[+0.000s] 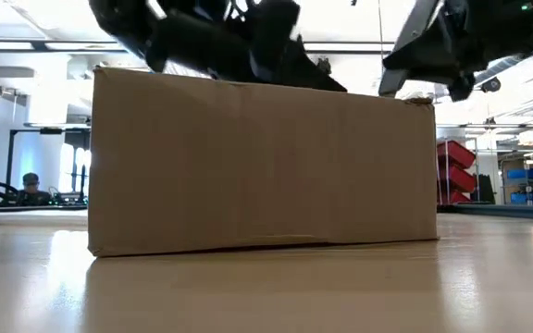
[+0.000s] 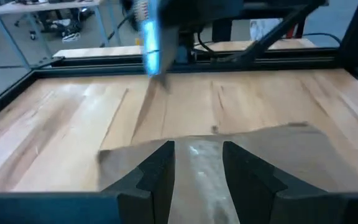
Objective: Pack items into zip bag
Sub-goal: Open the brown box using the silver cutter blade
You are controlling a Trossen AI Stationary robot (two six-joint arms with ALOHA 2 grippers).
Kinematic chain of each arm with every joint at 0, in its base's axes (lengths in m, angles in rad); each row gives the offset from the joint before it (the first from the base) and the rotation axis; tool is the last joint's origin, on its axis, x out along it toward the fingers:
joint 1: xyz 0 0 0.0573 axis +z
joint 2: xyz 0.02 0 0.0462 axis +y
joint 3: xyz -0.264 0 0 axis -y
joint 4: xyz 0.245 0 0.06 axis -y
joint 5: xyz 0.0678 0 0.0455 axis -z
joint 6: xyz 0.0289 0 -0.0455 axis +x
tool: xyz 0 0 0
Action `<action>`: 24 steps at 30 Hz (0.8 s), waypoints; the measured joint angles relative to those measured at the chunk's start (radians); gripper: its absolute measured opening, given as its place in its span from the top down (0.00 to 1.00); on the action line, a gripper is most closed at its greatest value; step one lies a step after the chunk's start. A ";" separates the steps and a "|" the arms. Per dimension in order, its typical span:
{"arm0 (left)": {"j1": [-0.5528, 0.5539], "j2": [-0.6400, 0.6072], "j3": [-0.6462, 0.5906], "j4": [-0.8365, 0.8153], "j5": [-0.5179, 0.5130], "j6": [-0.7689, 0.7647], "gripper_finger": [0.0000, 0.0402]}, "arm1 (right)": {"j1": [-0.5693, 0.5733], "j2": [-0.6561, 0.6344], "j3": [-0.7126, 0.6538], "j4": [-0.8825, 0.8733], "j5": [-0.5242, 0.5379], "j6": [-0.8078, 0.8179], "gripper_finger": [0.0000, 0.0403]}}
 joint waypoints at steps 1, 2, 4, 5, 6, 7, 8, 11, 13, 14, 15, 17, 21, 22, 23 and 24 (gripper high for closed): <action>0.011 0.004 0.000 0.010 0.015 0.000 0.70 | 0.011 0.016 -0.015 0.039 0.037 0.034 0.87; 0.019 0.010 0.001 0.015 0.027 0.000 0.70 | 0.018 0.038 -0.028 0.070 0.066 0.072 0.87; 0.024 0.022 0.001 0.012 0.038 0.012 0.70 | 0.020 0.081 -0.047 0.124 0.102 0.147 0.87; 0.025 0.030 0.001 0.014 0.039 0.017 0.70 | 0.020 0.102 -0.055 0.152 0.115 0.181 0.87; 0.024 0.035 0.001 0.013 0.040 0.020 0.70 | 0.020 0.126 -0.057 0.181 0.123 0.210 0.87; 0.024 0.042 0.001 0.015 0.042 0.021 0.70 | 0.020 0.153 -0.056 0.217 0.128 0.232 0.87; 0.024 0.049 0.001 0.018 0.042 0.021 0.70 | 0.020 0.180 -0.054 0.243 0.140 0.244 0.87; 0.025 0.072 0.002 0.012 0.034 0.016 0.70 | 0.020 0.255 -0.031 0.299 0.153 0.254 0.87; 0.025 0.079 0.005 -0.006 0.029 0.009 0.70 | 0.020 0.294 -0.010 0.317 0.154 0.280 0.87; 0.025 0.081 0.006 -0.017 0.016 0.007 0.70 | 0.020 0.313 -0.001 0.315 0.155 0.291 0.87; 0.025 0.081 0.006 -0.029 0.001 0.006 0.70 | 0.020 0.330 0.008 0.309 0.157 0.301 0.87; 0.024 0.081 0.008 -0.044 -0.021 0.003 0.70 | 0.020 0.362 0.026 0.312 0.172 0.312 0.87; 0.024 0.080 0.007 -0.046 -0.024 0.002 0.70 | 0.020 0.405 0.053 0.311 0.214 0.313 0.87; 0.025 0.080 0.007 -0.048 -0.024 0.002 0.70 | 0.020 0.410 0.060 0.311 0.221 0.306 0.87; 0.025 0.080 0.007 -0.051 -0.026 0.001 0.70 | 0.020 0.412 0.067 0.311 0.224 0.298 0.87; 0.025 0.079 0.007 -0.055 -0.026 -0.001 0.70 | 0.020 0.414 0.075 0.311 0.225 0.282 0.87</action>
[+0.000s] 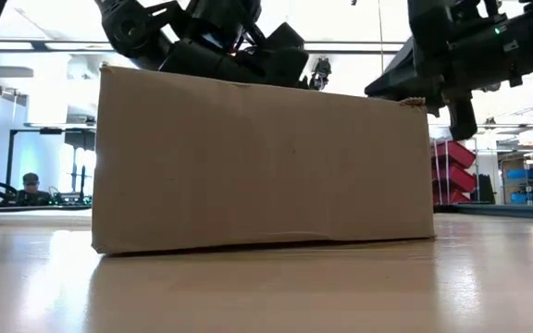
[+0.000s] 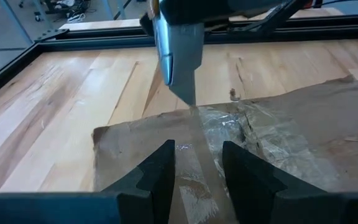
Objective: Pack items into zip bag
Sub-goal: Open the brown box using the silver cutter blade
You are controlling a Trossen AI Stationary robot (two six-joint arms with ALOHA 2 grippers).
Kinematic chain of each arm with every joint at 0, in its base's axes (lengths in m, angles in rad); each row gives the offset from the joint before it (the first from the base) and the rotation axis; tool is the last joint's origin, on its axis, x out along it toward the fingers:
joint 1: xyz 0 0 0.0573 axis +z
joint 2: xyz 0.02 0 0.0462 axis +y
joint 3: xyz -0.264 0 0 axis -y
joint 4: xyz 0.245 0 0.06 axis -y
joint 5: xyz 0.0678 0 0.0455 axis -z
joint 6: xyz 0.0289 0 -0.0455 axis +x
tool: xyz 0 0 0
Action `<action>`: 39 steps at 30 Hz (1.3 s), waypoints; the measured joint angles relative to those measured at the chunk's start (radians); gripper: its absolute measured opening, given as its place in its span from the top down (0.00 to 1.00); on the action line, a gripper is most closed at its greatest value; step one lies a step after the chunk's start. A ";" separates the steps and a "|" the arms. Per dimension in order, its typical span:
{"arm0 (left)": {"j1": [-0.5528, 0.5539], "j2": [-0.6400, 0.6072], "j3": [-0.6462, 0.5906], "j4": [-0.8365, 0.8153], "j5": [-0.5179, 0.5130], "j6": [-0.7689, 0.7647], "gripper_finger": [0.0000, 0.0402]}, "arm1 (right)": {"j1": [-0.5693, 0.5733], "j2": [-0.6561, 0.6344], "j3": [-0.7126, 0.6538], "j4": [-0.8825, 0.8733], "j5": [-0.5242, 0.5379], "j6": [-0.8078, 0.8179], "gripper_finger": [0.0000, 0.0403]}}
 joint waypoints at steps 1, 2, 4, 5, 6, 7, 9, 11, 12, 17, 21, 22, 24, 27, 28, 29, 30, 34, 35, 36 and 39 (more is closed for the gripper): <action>0.000 0.000 0.000 -0.001 0.000 -0.002 0.70 | 0.000 0.000 0.004 0.000 0.000 -0.010 0.87; 0.000 0.000 0.000 -0.003 -0.002 -0.003 0.70 | 0.000 -0.001 0.006 -0.002 0.000 -0.023 0.87; 0.000 0.000 0.000 -0.008 -0.004 -0.004 0.70 | 0.000 -0.005 0.009 -0.004 0.001 -0.035 0.87; 0.000 0.000 0.000 -0.009 -0.005 -0.004 0.70 | 0.000 -0.008 0.009 -0.004 0.001 -0.037 0.87; 0.000 0.000 0.000 -0.009 -0.005 -0.004 0.70 | 0.000 -0.010 0.009 -0.003 0.003 -0.038 0.87; 0.000 0.000 -0.001 -0.008 -0.005 -0.004 0.70 | 0.000 -0.010 0.009 -0.008 0.003 -0.038 0.87; 0.000 0.000 -0.001 -0.008 -0.006 -0.004 0.70 | 0.000 -0.007 0.009 -0.017 0.002 -0.036 0.87; 0.000 0.000 -0.002 -0.007 -0.006 -0.004 0.70 | 0.000 -0.006 0.009 -0.016 -0.001 -0.033 0.87; 0.000 0.000 -0.002 -0.007 -0.006 -0.004 0.70 | 0.000 -0.006 0.009 -0.016 -0.001 -0.033 0.87; 0.000 0.000 -0.002 -0.006 -0.005 -0.004 0.70 | 0.000 -0.006 0.009 -0.016 0.004 -0.033 0.87; 0.000 0.001 -0.002 -0.003 -0.005 -0.004 0.70 | 0.000 -0.006 0.009 -0.020 0.004 -0.030 0.87; 0.000 0.001 -0.003 -0.002 -0.005 -0.004 0.70 | 0.000 -0.006 0.009 -0.021 0.005 -0.030 0.87; 0.000 0.001 -0.003 -0.001 -0.005 -0.004 0.70 | 0.000 -0.006 0.009 -0.021 0.009 -0.030 0.87; 0.000 0.002 -0.003 -0.001 -0.005 -0.006 0.70 | 0.001 -0.006 0.009 -0.022 0.015 -0.018 0.87; 0.000 0.002 -0.003 -0.001 -0.005 -0.007 0.70 | 0.003 -0.006 0.009 -0.023 0.015 -0.011 0.87; 0.001 0.002 -0.003 -0.001 -0.005 -0.007 0.70 | 0.005 -0.006 0.009 -0.027 0.015 -0.010 0.87; 0.001 0.002 -0.003 -0.001 -0.005 -0.007 0.70 | 0.007 -0.006 0.009 -0.028 0.015 -0.010 0.87; 0.000 0.002 -0.003 0.000 -0.006 -0.007 0.70 | 0.007 -0.006 0.015 -0.035 0.015 0.014 0.87; 0.000 0.002 -0.003 0.000 -0.006 -0.007 0.70 | 0.007 -0.006 0.015 -0.041 0.015 0.019 0.87; 0.001 0.002 -0.003 0.000 -0.006 -0.007 0.70 | 0.007 -0.006 0.015 -0.047 0.016 0.024 0.87; 0.001 0.002 -0.003 0.000 -0.006 -0.008 0.70 | 0.007 -0.006 0.015 -0.057 0.026 0.031 0.87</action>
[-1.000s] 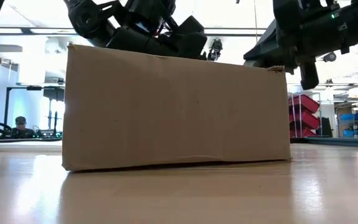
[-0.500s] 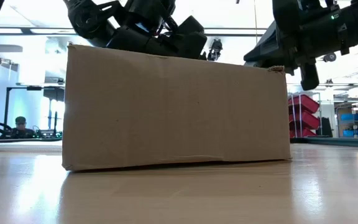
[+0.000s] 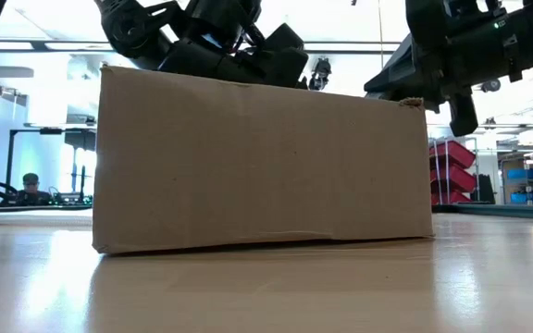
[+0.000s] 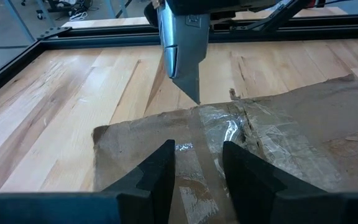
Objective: Pack items into zip bag
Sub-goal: Open the brown box using the silver cutter blade
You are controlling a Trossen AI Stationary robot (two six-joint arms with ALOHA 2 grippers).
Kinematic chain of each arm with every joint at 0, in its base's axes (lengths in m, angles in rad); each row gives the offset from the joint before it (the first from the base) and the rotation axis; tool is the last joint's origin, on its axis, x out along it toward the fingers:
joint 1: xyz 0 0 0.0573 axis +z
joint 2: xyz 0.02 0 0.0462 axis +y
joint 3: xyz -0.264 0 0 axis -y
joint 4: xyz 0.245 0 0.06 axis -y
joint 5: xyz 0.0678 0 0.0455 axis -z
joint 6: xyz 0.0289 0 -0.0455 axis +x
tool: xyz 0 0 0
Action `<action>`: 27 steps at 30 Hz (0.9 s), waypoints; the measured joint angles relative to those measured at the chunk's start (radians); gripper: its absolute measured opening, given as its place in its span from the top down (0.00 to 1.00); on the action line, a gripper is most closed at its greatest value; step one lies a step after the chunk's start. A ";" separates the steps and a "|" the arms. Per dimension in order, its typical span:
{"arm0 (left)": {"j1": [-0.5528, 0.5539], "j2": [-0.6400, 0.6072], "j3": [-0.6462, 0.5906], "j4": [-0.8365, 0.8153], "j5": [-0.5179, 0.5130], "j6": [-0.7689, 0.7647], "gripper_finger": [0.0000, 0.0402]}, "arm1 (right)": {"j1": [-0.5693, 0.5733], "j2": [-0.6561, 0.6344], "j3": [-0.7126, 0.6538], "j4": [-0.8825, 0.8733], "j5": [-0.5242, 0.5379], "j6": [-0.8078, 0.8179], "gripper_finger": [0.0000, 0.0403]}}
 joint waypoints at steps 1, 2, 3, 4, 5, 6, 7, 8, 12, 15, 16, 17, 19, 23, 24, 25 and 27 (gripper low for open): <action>0.000 0.000 0.000 0.000 0.000 0.000 0.70 | 0.000 0.000 0.000 -0.002 0.000 0.003 0.87; 0.000 0.000 0.000 0.000 0.000 0.000 0.70 | 0.000 0.000 0.000 -0.003 0.000 0.011 0.87; 0.000 0.000 0.000 0.000 0.000 0.000 0.70 | 0.000 0.000 0.000 -0.003 0.000 0.016 0.87; 0.000 0.000 0.000 0.000 0.000 0.000 0.70 | 0.000 0.000 0.000 -0.004 0.000 0.021 0.87; 0.000 0.000 0.000 0.000 0.000 0.000 0.70 | 0.001 0.000 0.000 -0.006 0.000 0.029 0.87; 0.000 0.000 0.000 0.001 0.000 0.000 0.70 | 0.002 0.000 0.000 -0.007 0.000 0.036 0.87; 0.000 0.000 0.000 0.001 0.000 0.000 0.70 | 0.002 0.000 0.000 -0.007 0.000 0.037 0.87; 0.000 0.000 0.000 0.001 0.000 0.000 0.70 | 0.003 0.000 0.000 -0.007 0.000 0.038 0.87; 0.000 0.000 0.000 0.001 0.000 0.000 0.70 | 0.006 0.000 0.000 -0.007 0.000 0.049 0.87; 0.000 0.000 -0.001 0.001 -0.001 0.000 0.70 | 0.010 0.000 0.000 -0.008 0.001 0.063 0.87; 0.000 0.000 -0.001 0.001 -0.001 0.000 0.70 | 0.011 0.000 0.000 -0.008 0.003 0.064 0.87; 0.000 0.000 -0.001 0.001 -0.001 0.000 0.70 | 0.012 0.000 0.000 -0.008 0.003 0.068 0.87; 0.000 0.000 -0.001 0.000 -0.001 0.000 0.70 | 0.016 0.000 0.000 -0.009 0.004 0.079 0.87; 0.000 0.000 -0.001 0.001 -0.001 0.000 0.70 | 0.021 0.000 0.000 -0.010 0.007 0.088 0.87; 0.000 0.000 -0.001 0.001 -0.001 0.000 0.70 | 0.021 0.000 0.000 -0.010 0.011 0.088 0.87; 0.000 0.000 -0.001 0.001 -0.001 0.000 0.70 | 0.021 0.000 0.000 -0.010 0.017 0.087 0.87; 0.000 0.000 -0.001 0.001 -0.001 -0.002 0.70 | 0.020 0.000 0.001 -0.006 0.019 0.082 0.87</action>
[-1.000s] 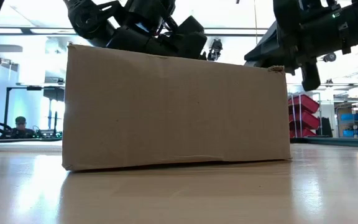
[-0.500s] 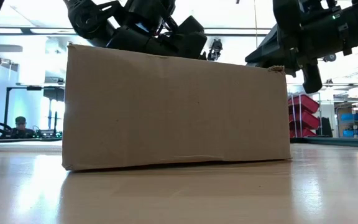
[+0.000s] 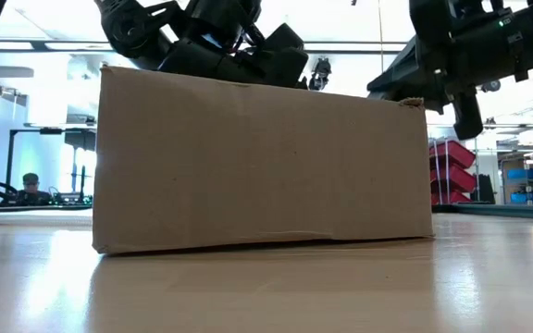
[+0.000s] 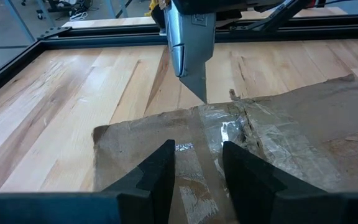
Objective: Pack items into zip bag
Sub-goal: Open the brown box using the silver cutter blade
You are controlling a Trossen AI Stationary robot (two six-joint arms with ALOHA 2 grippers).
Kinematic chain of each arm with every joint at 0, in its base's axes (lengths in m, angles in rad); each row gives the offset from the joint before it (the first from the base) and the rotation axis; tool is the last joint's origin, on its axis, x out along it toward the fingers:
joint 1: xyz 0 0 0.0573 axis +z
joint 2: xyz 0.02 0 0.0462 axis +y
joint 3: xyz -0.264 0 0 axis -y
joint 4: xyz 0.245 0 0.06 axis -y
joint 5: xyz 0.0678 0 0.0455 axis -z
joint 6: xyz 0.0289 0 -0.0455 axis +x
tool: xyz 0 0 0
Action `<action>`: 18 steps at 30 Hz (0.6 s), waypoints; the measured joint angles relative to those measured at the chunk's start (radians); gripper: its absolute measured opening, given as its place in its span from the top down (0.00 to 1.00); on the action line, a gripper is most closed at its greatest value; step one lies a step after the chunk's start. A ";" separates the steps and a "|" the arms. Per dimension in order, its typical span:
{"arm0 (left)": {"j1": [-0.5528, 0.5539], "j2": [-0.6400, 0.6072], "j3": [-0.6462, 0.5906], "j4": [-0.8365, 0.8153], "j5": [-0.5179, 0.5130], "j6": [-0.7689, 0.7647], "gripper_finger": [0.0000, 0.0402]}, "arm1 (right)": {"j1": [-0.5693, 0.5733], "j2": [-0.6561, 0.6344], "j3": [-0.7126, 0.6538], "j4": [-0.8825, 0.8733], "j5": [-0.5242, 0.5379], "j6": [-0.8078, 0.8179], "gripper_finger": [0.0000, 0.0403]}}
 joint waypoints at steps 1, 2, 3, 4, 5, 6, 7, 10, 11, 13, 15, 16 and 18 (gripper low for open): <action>0.000 0.000 0.000 0.000 0.000 -0.001 0.70 | -0.003 0.000 0.001 0.000 -0.001 0.001 0.87; 0.000 0.000 0.000 0.000 0.000 -0.001 0.70 | -0.004 0.000 0.001 0.000 -0.001 0.003 0.87; 0.000 0.000 0.000 0.000 0.000 -0.001 0.70 | -0.005 0.000 0.001 -0.001 -0.001 0.009 0.87; 0.000 0.000 0.000 0.000 0.000 -0.001 0.70 | -0.005 0.000 0.001 -0.001 0.000 0.015 0.87; 0.000 0.000 0.000 0.000 0.000 -0.001 0.70 | -0.005 0.006 0.001 0.002 0.003 0.018 0.87; 0.000 0.000 0.000 0.000 0.000 -0.003 0.70 | -0.005 0.010 0.001 0.000 0.008 0.022 0.87; 0.000 0.000 0.000 0.000 0.000 -0.006 0.70 | -0.005 0.018 0.001 0.000 0.017 0.026 0.87; 0.000 0.000 0.000 0.000 -0.003 -0.012 0.70 | -0.009 0.047 0.009 0.007 0.038 0.050 0.87; 0.000 0.000 0.000 -0.001 -0.007 -0.014 0.70 | -0.009 0.060 0.017 0.007 0.046 0.055 0.87; 0.000 0.000 0.000 -0.003 -0.007 -0.014 0.70 | -0.009 0.079 0.037 0.004 0.063 0.039 0.87; 0.000 0.000 0.000 -0.003 -0.007 -0.015 0.70 | -0.009 0.087 0.057 -0.003 0.066 0.006 0.87; 0.000 0.000 0.000 -0.003 -0.007 -0.016 0.70 | -0.009 0.090 0.066 -0.007 0.066 -0.017 0.87; 0.000 0.000 0.000 -0.005 -0.006 -0.017 0.70 | -0.009 0.091 0.080 -0.012 0.076 -0.054 0.87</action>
